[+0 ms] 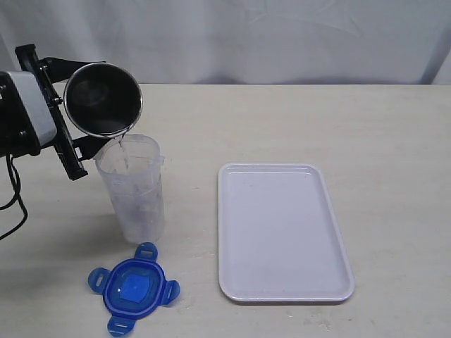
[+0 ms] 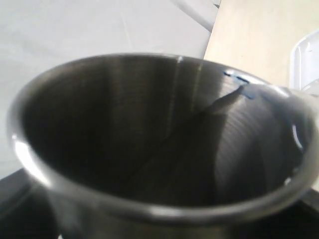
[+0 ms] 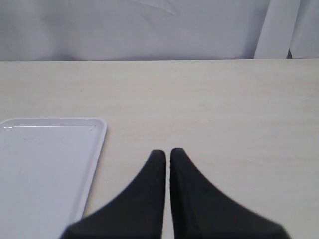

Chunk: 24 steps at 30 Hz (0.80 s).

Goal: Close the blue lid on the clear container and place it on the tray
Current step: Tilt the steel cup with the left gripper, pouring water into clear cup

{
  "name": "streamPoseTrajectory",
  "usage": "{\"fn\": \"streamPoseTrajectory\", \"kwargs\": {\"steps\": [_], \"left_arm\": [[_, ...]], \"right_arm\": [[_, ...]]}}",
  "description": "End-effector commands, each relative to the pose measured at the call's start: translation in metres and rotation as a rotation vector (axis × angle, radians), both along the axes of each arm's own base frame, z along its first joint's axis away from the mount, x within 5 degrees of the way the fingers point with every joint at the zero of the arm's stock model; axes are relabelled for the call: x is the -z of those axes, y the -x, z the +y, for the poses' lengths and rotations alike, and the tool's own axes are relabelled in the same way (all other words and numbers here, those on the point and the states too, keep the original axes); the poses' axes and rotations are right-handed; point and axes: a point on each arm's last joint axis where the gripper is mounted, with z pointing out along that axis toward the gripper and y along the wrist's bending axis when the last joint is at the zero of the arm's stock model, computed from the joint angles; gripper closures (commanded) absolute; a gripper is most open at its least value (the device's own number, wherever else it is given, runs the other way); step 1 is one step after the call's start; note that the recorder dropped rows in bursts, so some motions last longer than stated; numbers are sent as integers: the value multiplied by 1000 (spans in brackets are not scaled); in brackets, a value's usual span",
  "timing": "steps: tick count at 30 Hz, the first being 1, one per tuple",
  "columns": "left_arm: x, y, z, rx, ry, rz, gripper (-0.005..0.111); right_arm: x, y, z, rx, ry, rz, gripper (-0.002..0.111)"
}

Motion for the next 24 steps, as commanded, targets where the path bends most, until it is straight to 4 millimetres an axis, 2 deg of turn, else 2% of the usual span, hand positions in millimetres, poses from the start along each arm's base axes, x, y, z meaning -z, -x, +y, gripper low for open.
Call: {"fn": "streamPoseTrajectory", "kwargs": {"steps": [1,20,24], "left_arm": [[-11,-1,0,4,26,-66,107],[-11,-1,0,5,21,-71,107],[-12,-1,0,-9,116,13,107]], "right_arm": [[0,0,0,0,13,-13,104],[0,0,0,0,13,-13,104],[0,0,0,0,13,-13,104]]}}
